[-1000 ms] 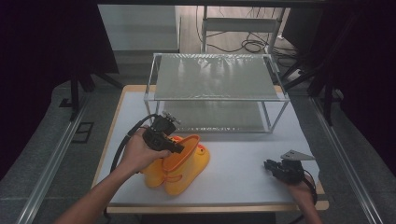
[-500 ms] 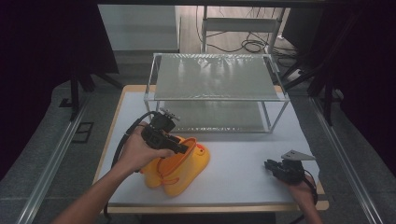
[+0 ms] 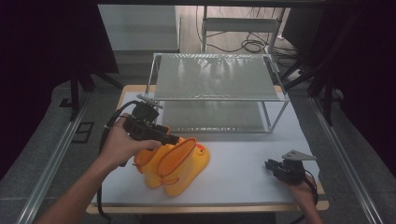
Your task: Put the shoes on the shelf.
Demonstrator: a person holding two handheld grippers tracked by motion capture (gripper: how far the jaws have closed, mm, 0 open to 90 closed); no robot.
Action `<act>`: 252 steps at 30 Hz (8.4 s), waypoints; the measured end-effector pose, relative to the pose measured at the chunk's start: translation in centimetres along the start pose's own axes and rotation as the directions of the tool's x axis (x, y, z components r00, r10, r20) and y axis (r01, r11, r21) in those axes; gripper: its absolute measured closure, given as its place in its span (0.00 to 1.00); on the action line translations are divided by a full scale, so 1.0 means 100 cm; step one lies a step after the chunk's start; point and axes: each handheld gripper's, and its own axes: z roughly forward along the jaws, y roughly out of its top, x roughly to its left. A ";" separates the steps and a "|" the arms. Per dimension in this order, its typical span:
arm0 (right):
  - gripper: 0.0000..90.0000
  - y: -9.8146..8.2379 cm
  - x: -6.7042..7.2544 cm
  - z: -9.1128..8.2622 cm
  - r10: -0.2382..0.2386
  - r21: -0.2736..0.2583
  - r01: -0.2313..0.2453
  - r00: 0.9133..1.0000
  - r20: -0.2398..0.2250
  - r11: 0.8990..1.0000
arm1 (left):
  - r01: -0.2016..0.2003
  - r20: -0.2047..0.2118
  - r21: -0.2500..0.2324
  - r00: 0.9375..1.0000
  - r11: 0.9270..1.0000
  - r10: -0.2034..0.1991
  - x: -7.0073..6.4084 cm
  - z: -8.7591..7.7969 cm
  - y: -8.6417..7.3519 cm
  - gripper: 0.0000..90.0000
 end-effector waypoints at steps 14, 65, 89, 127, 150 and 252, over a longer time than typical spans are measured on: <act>0.84 0.000 0.000 0.001 0.000 0.002 0.000 1.000 0.000 1.000 | 0.023 0.001 0.044 1.000 0.999 -0.024 0.016 -0.010 -0.013 0.42; 0.84 0.000 -0.002 0.001 0.007 0.000 -0.007 1.000 0.010 1.000 | 0.031 -0.074 0.200 0.997 0.979 -0.016 0.014 0.049 -0.016 0.86; 0.84 0.001 -0.003 0.002 0.015 -0.002 -0.015 1.000 0.011 1.000 | 0.029 -0.094 0.201 0.995 0.979 -0.010 0.018 0.051 -0.016 0.92; 0.79 0.001 -0.007 -0.005 0.022 -0.033 -0.021 0.999 0.023 0.999 | -0.052 0.107 0.101 0.993 0.994 0.041 -0.011 0.013 0.039 0.92; 0.52 0.000 -0.006 -0.001 0.033 -0.031 -0.032 0.999 0.036 0.999 | -0.097 0.116 0.052 0.989 0.994 0.090 -0.032 -0.001 0.069 0.92; 0.53 0.000 -0.009 -0.002 0.052 -0.039 -0.051 0.998 0.023 0.998 | 0.246 -0.026 -0.187 0.967 0.951 -0.255 0.045 0.000 0.278 0.92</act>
